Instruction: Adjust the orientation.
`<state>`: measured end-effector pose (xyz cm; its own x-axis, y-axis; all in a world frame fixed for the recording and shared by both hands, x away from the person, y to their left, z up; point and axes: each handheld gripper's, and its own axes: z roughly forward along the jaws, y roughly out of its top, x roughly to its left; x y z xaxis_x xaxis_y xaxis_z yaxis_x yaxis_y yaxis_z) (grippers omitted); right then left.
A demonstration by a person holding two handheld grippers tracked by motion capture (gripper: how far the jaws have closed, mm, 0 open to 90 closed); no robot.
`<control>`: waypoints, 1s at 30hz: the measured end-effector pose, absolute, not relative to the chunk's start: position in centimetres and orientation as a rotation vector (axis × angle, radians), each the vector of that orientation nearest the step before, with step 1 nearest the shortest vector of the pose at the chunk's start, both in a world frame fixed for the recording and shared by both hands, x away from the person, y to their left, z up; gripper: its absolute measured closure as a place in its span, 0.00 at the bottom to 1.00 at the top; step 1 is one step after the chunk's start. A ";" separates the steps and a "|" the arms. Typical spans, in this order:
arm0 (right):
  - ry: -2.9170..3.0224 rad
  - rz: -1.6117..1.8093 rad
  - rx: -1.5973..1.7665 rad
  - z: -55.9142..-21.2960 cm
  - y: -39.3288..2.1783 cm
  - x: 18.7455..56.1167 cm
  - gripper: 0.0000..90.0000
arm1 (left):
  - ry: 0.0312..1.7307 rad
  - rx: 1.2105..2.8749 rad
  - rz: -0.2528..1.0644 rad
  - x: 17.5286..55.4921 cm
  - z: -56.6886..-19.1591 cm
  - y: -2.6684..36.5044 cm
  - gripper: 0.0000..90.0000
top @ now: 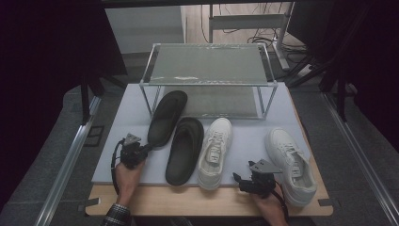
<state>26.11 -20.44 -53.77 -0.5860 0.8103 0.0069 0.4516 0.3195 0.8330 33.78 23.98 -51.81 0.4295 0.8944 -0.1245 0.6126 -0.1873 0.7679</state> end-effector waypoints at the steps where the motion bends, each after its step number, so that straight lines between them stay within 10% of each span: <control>1: 2.177 1.173 1.117 -53.8 -20.4 26.1 0.24 | 1.277 1.903 0.457 33.8 -51.8 24.0 1.00; 30: 2.178 1.176 1.118 -53.8 -20.5 26.1 0.24 | 1.254 1.877 0.500 38.7 -50.9 20.8 1.00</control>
